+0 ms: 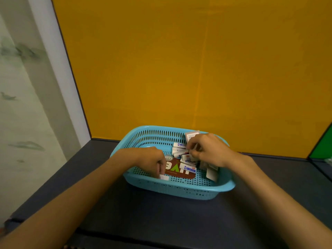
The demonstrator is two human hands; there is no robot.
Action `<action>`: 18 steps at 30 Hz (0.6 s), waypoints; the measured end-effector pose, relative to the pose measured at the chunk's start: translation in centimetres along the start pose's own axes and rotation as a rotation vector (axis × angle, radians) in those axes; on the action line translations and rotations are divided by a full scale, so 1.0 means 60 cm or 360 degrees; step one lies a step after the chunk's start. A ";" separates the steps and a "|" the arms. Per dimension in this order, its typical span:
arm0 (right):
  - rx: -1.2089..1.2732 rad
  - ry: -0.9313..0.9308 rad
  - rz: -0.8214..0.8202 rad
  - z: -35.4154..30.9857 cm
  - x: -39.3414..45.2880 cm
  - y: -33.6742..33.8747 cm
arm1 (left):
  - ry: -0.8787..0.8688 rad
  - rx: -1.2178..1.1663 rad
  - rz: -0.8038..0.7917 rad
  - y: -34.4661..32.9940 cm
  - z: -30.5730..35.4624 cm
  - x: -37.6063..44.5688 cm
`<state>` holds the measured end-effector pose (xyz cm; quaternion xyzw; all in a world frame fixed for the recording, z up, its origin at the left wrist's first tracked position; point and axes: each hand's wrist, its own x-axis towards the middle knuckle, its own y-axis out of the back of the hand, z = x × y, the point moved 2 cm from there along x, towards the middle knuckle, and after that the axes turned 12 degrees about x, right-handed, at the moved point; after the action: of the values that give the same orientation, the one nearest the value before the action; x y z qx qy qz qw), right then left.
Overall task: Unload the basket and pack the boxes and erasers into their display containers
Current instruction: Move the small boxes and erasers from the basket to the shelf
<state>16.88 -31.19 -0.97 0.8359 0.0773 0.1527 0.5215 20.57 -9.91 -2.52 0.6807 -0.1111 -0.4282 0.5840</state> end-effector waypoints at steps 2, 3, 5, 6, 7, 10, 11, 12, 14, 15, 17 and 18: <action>-0.0037 -0.0016 -0.0053 -0.008 0.000 -0.005 | 0.0032 0.0011 0.0068 -0.001 -0.012 0.008; -0.0060 -0.0022 -0.0076 -0.011 -0.001 -0.007 | 0.0049 0.0013 0.0109 -0.002 -0.019 0.011; -0.0085 -0.0042 -0.0124 -0.017 -0.003 -0.013 | 0.0077 0.0001 0.0193 -0.003 -0.032 0.014; -0.0097 -0.0055 -0.0150 -0.019 -0.004 -0.015 | 0.0096 -0.0013 0.0238 -0.002 -0.039 0.014; -0.0121 -0.0069 -0.0179 -0.019 -0.005 -0.019 | 0.0119 -0.0031 0.0288 -0.001 -0.047 0.013; -0.0264 -0.0093 -0.0258 -0.017 -0.005 -0.030 | 0.0166 -0.0139 0.0482 0.002 -0.073 0.009; -0.0303 -0.0093 -0.0275 -0.017 -0.004 -0.033 | 0.0169 -0.0216 0.0564 0.004 -0.079 0.005; -0.0321 -0.0094 -0.0287 -0.018 -0.003 -0.035 | 0.0164 -0.0303 0.0656 0.008 -0.082 0.000; -0.0361 -0.0095 -0.0328 -0.022 0.001 -0.040 | 0.0158 -0.0436 0.0842 0.018 -0.085 -0.015; -0.0389 -0.0096 -0.0351 -0.025 0.003 -0.042 | 0.0153 -0.0486 0.0915 0.022 -0.085 -0.022; -0.0419 -0.0106 -0.0380 -0.028 0.005 -0.048 | 0.0127 -0.0589 0.0997 0.028 -0.083 -0.036; -0.0418 -0.0120 -0.0392 -0.029 0.007 -0.050 | 0.0113 -0.0632 0.1012 0.029 -0.082 -0.042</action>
<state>16.77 -28.28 -2.88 0.7499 0.1388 0.0650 0.6435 23.14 -5.32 -0.07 0.5001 -0.2115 -0.2148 0.8118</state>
